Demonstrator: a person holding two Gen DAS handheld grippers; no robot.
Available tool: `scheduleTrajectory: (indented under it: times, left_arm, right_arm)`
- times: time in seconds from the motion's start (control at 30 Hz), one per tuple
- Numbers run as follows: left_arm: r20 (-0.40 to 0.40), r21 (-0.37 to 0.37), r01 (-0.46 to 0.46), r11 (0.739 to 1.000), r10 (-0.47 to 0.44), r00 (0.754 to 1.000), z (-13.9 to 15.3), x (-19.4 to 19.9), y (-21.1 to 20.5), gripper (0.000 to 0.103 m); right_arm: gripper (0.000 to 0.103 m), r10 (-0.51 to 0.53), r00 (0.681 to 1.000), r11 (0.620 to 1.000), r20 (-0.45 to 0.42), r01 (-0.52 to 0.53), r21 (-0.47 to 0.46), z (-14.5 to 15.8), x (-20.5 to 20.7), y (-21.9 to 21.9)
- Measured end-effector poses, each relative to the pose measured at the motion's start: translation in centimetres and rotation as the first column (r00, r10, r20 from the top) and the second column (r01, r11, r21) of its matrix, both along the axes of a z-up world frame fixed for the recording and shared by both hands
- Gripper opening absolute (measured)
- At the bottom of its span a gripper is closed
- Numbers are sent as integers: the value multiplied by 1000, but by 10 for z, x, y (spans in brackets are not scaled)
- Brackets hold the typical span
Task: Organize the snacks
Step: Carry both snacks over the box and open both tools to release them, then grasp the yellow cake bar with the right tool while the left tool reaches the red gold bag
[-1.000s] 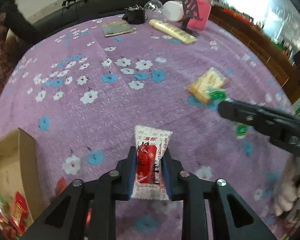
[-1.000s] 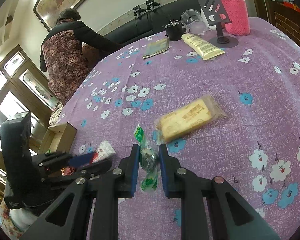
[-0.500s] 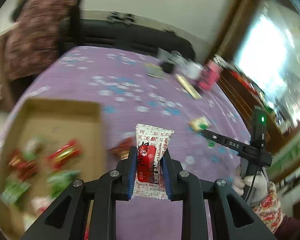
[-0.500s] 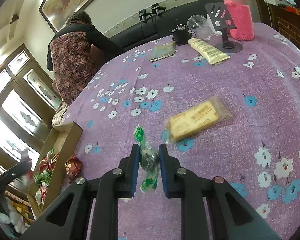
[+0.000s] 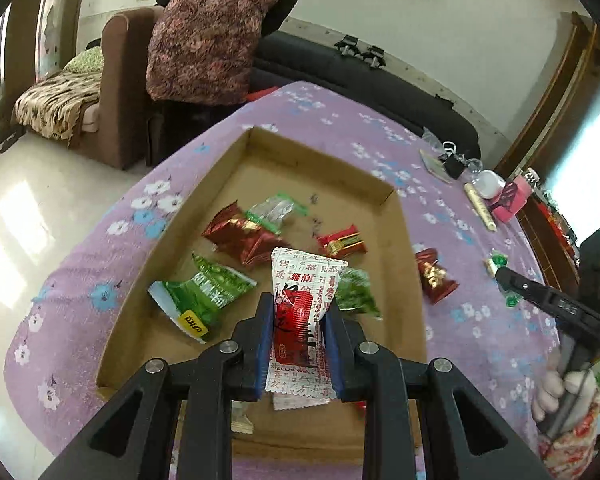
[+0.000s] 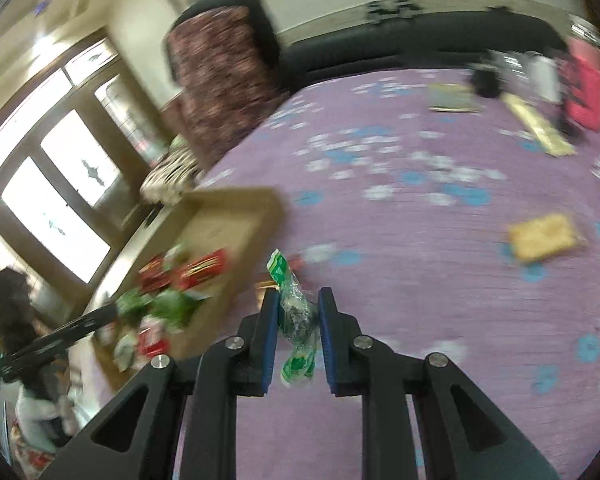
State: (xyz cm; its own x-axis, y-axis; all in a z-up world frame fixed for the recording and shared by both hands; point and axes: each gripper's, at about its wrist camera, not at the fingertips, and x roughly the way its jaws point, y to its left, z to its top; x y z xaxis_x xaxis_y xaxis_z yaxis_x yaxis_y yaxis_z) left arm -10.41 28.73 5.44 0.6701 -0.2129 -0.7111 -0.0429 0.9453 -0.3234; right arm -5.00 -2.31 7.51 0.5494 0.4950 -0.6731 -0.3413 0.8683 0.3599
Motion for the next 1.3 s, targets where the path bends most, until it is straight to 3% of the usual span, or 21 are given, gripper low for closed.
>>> scheduleTrajectory:
  times: [0.1,0.33,0.4,0.47,0.63,0.73,0.83,0.93,1.17,1.3]
  left_arm:
    - [-11,-12,-7,1000,7,1000,-7,4,6,24]
    - [-15,-2,-58,998,58,998,-11,15,21,25]
    - [-1,-35,-68,997,68,998,-11,12,26,32]
    - [20,-57,-75,996,77,997,-8,6,29,48]
    - [73,-94,-94,991,101,992,2,-11,37,61]
    - [102,-122,-110,986,122,987,8,-19,43,68]
    - [123,-155,-104,982,124,985,13,-23,45,68]
    - [140,-173,-87,981,112,984,16,-26,42,68]
    - [157,-166,-31,986,57,986,24,-25,23,69]
    - [158,-161,6,987,20,987,26,-24,10,70]
  right_arm:
    - [19,87,996,996,-13,-88,-16,2,-5,46]
    - [19,173,984,980,-39,-176,-90,-9,4,123]
    - [19,178,983,976,-42,-182,-121,-12,9,138]
    - [19,175,984,971,-40,-180,-158,-16,14,151]
    - [20,162,986,965,-29,-165,-203,-22,25,168]
    - [24,149,989,974,-13,-149,-173,-15,21,162]
    - [33,125,992,981,12,-121,-154,-6,16,149]
    - [33,99,995,985,28,-94,-142,2,10,127]
    - [34,-59,998,994,22,61,-88,5,9,34]
    - [34,-212,977,975,-6,211,-72,-1,15,-39]
